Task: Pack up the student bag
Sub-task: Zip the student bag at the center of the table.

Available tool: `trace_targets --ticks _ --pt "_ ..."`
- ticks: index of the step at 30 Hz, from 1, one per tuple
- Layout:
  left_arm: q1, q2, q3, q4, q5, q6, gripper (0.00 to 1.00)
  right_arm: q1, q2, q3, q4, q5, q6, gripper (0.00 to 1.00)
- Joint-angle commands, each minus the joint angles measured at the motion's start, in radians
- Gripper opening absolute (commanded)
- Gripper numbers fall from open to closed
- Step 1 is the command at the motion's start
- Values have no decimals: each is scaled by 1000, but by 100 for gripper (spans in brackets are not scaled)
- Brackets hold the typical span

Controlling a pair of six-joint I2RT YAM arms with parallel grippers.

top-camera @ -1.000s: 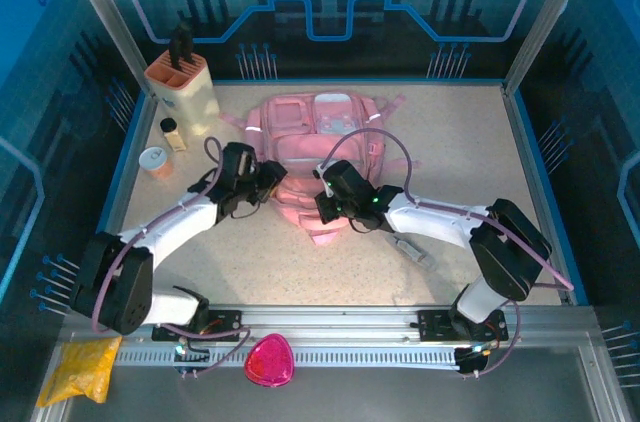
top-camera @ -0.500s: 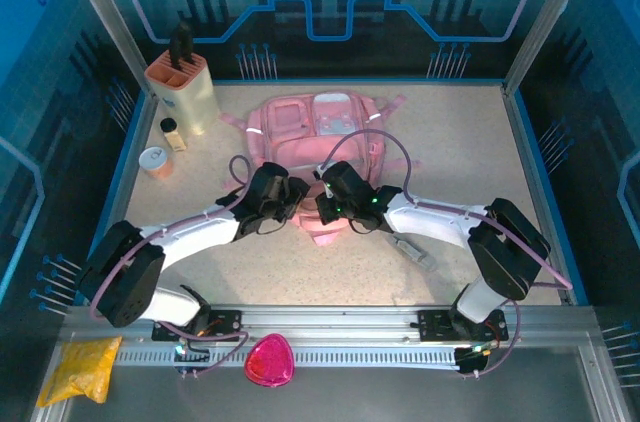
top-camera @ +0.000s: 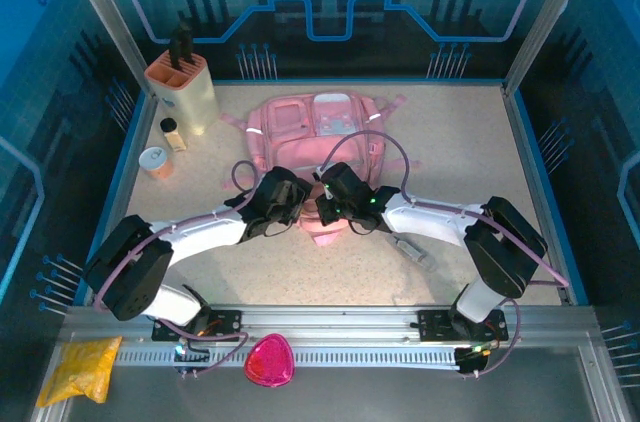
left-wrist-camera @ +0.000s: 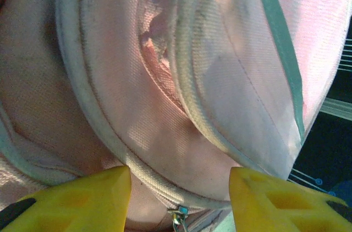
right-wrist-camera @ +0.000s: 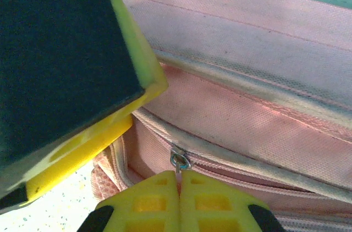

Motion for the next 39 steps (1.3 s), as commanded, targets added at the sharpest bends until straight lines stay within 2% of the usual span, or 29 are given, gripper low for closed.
trace_targets --ticks 1,4,11,15,19,28,31,35,39 --pt "-16 42 -8 6 -25 -60 50 17 14 17 6 -17 -1 0" --pt "-21 57 24 -22 -49 -60 40 16 14 12 10 -19 1 0" --pt "-22 73 43 -50 -92 -51 8 17 -11 -6 -16 36 -28 0" --pt "-16 18 39 -132 -150 -46 0 7 -38 -49 -21 69 -49 0" --pt "5 -57 28 -186 -192 8 0 -20 -77 -122 -10 89 -42 0" --pt "135 -193 -6 -258 -150 115 0 -106 -171 -183 -25 145 -77 0" --pt "196 -218 -1 -274 -112 183 0 -122 -193 -178 -33 160 -102 0" --pt "294 -201 27 -265 2 265 0 -122 -193 -156 -44 164 -123 0" --pt "363 -183 75 -288 50 359 0 -116 -202 -142 -51 165 -125 0"
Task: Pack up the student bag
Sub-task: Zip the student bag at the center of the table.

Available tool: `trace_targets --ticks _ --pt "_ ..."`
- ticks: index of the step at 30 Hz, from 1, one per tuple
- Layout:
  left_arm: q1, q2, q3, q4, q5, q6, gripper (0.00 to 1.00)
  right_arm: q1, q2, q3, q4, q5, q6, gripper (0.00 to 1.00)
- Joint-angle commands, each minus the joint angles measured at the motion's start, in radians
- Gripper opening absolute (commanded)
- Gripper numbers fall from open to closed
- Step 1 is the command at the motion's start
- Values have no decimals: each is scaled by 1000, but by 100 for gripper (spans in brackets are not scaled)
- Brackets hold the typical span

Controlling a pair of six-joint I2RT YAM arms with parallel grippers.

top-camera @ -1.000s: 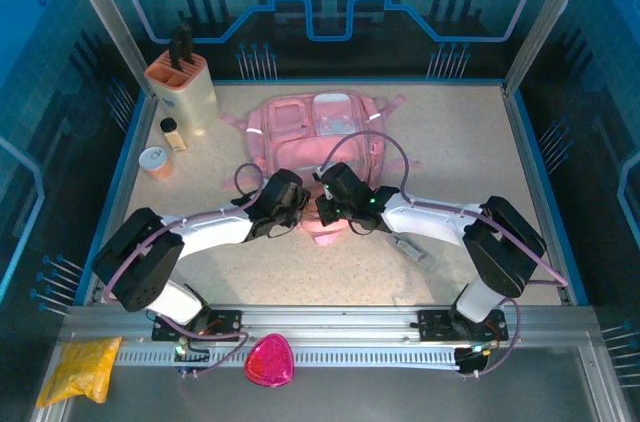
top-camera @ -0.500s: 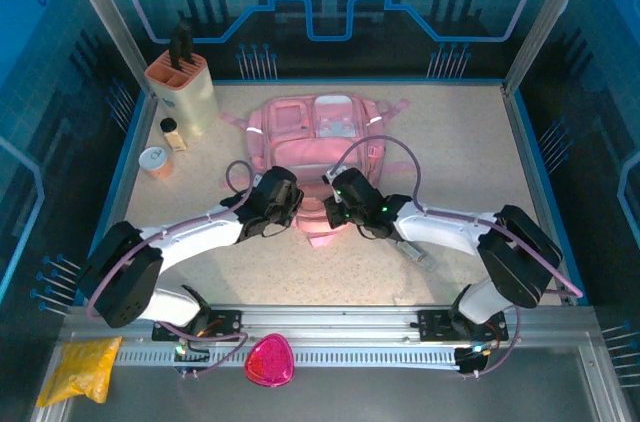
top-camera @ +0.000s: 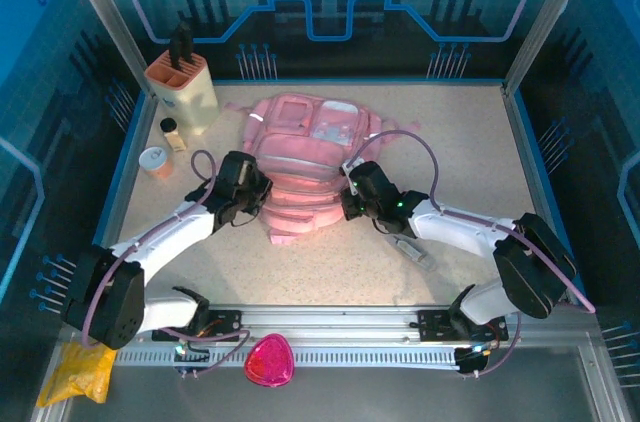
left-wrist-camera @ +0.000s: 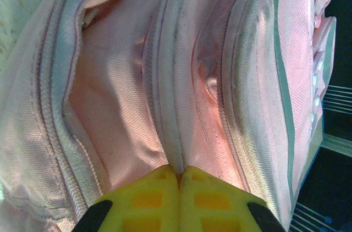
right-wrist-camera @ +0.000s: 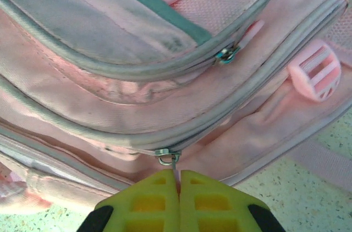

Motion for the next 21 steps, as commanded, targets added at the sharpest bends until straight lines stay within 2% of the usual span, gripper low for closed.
trace_targets --ticks 1,3,5,9,12,14,21 --pt "91 17 78 -49 -21 153 0 6 -33 22 -107 94 -37 0" --pt "134 51 115 -46 41 212 0 52 -32 33 -105 117 -66 0" --pt "176 103 155 -30 124 269 0 86 -21 37 -77 71 -58 0" --pt "237 162 208 -71 194 320 1 152 46 83 -39 31 -17 0" --pt "238 115 178 -62 203 314 36 157 86 89 2 -38 24 0" --pt "230 63 121 -36 230 263 47 177 108 94 10 -20 24 0" --pt "55 -103 -113 105 138 -6 52 184 137 114 -5 0 18 0"
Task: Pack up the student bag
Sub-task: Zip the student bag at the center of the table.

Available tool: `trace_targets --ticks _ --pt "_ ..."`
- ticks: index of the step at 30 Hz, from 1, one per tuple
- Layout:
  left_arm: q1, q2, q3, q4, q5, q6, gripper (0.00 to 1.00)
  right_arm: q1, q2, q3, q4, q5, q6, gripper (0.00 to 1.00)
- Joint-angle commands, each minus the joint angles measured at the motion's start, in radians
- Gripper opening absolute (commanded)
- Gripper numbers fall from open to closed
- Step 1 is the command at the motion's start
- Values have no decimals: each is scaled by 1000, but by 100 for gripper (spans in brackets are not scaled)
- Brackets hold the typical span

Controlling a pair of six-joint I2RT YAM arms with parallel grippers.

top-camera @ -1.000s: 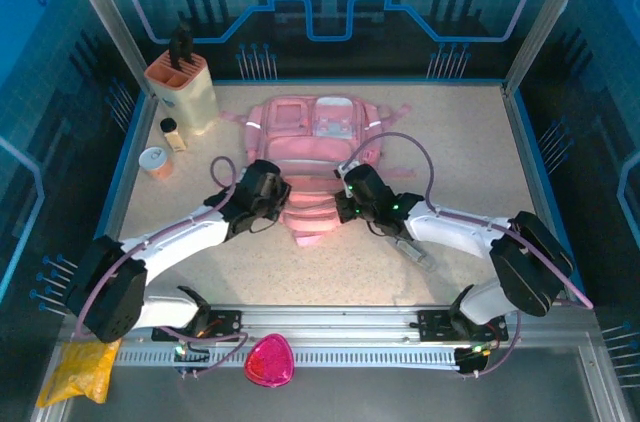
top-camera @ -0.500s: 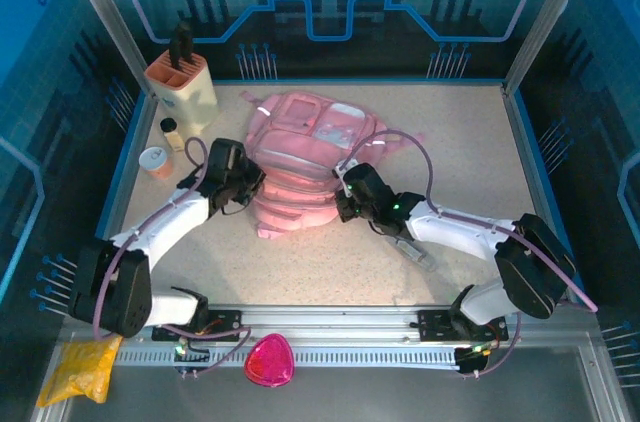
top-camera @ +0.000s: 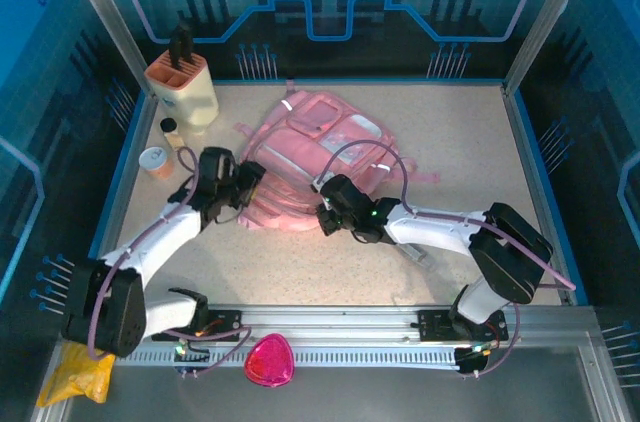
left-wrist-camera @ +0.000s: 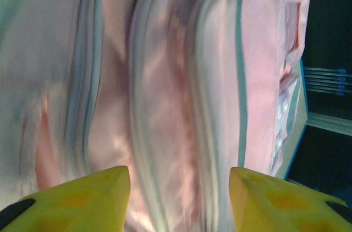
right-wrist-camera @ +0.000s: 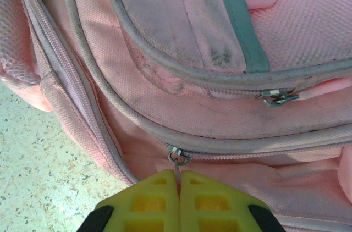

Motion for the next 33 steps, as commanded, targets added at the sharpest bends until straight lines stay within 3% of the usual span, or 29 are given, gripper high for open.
trace_targets --ticks 1,5,13,22,33 --pt "-101 -45 -71 73 -69 -162 53 20 4 35 -12 1 9 0" --pt "-211 -5 -52 74 -134 -218 56 20 -1 35 -13 7 3 0" --pt "-310 140 10 84 -213 -273 40 27 14 51 -27 9 5 0" --pt "-306 164 47 12 -299 -214 1 27 -20 3 -47 83 -30 0" --pt "-223 71 26 -26 -275 -86 0 -55 -122 -101 -57 98 20 0"
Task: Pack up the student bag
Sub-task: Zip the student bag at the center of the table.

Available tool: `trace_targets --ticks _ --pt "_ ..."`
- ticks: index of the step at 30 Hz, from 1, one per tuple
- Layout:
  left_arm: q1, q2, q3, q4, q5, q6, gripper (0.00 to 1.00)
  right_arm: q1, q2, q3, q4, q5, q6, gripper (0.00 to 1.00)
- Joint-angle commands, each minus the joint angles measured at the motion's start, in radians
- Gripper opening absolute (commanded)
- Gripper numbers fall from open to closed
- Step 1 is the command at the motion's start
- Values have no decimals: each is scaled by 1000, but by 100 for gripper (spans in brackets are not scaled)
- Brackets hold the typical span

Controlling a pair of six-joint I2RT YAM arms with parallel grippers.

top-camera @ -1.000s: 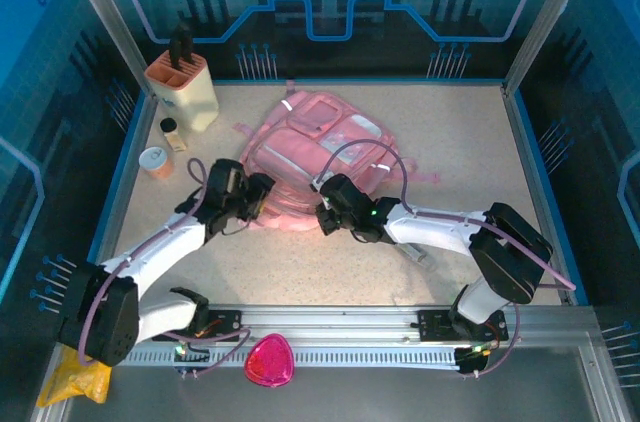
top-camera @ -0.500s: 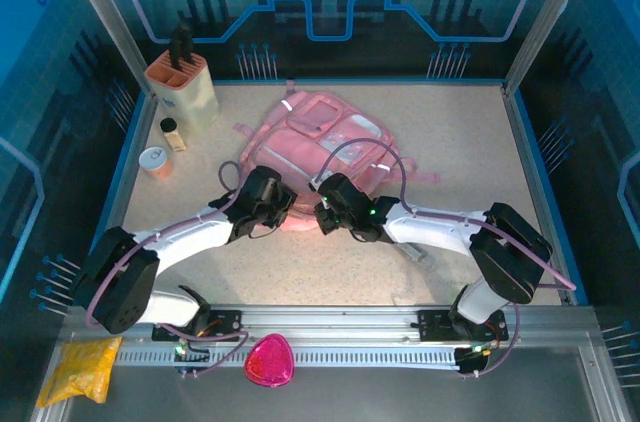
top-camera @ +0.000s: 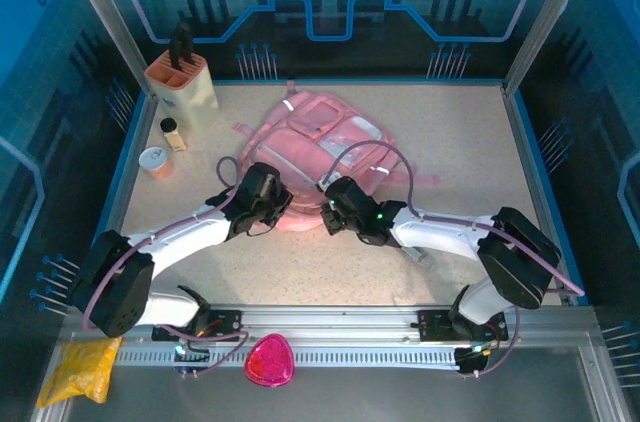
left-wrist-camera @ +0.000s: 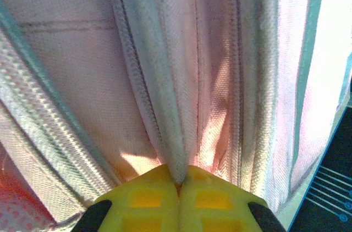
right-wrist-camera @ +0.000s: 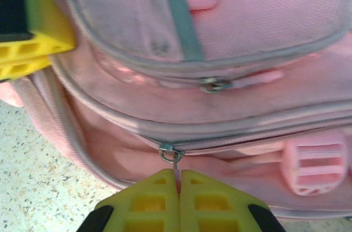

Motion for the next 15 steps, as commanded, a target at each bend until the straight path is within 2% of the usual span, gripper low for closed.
trace_targets --ticks 1,8,15 --pt "71 -55 -1 -49 -56 99 0 -51 -66 -48 -75 30 20 0" --pt "174 -61 17 -65 32 182 0 -147 -108 -52 -97 23 13 0" --pt "226 -58 27 -58 92 209 0 -224 -97 -32 -107 7 14 0"
